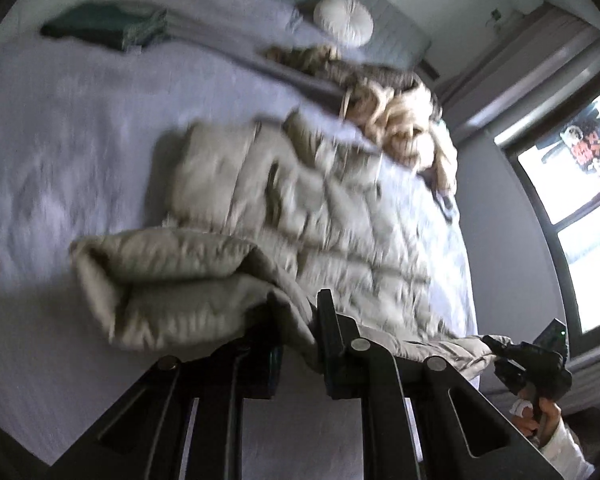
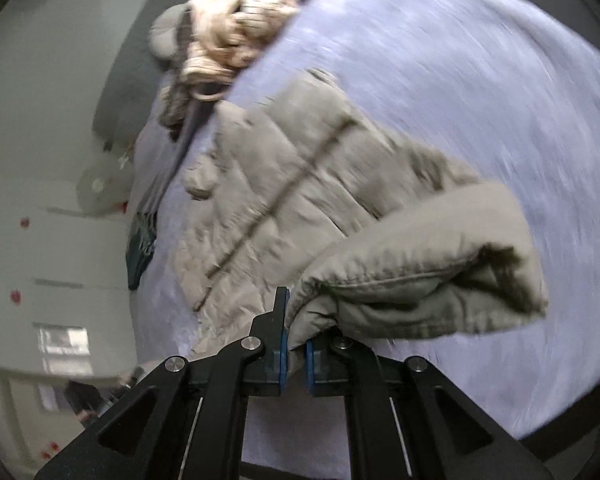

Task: Fold large clothes
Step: 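Lift the held hem and fold it over toward the collar with both tools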

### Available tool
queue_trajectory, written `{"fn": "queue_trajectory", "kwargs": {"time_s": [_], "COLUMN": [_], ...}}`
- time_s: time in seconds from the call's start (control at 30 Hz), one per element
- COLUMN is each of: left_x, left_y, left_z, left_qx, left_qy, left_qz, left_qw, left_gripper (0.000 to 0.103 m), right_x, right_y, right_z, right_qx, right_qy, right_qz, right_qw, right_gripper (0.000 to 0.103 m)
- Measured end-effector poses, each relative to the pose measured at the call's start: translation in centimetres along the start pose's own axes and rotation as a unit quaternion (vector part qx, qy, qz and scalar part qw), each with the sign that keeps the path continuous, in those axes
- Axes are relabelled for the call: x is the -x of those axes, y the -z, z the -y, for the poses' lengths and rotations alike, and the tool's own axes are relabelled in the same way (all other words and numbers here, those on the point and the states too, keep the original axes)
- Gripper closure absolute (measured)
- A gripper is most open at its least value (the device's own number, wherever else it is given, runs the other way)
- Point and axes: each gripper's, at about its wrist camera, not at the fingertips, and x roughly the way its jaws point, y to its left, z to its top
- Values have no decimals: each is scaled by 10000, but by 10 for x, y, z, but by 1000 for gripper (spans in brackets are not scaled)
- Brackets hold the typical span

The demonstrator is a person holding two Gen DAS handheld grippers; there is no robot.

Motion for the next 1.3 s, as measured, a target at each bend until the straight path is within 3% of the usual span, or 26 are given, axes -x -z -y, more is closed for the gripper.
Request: {"fn": "queue_trajectory", "kwargs": {"time_s": [0.3,0.43,0.57,0.77,0.97,1.07,1.3], "left_x": [-31,-65,-126,-211,-265,-282,-297], "left_y": [-82,-122,-164,-198,-210,-209,-206], "left_z": [30,29,13,-21,-54,-63,-68], "left_qx": [-18,-44,-130,-42,-1,-64,-174], "left_qy": [-421,-621,-867,-1273,-1475,-1590,-1919], "left_qz": [697,768,594,274,176,194,257], "left_qw": [9967,9951,9944,9915,9889,9871,9809], "left_gripper": [86,86,86,86,86,86,86], "right_x": [-25,-58,-110,-186,-246,-267,-284], "right_y": [-104,-151,-194,-232,-254,-257,-255], "right_z": [-79,-109,-129,-117,-82,-68,-71], "right_qx": [1080,1482,1668,1373,949,833,1209], "right_qy": [-48,83,287,544,614,478,479], "right_qz": [-203,-262,-272,-300,-315,-312,-252], "right_qw": [9939,9886,9852,9886,9931,9949,9912], "right_gripper": [97,97,97,97,97,97,97]}}
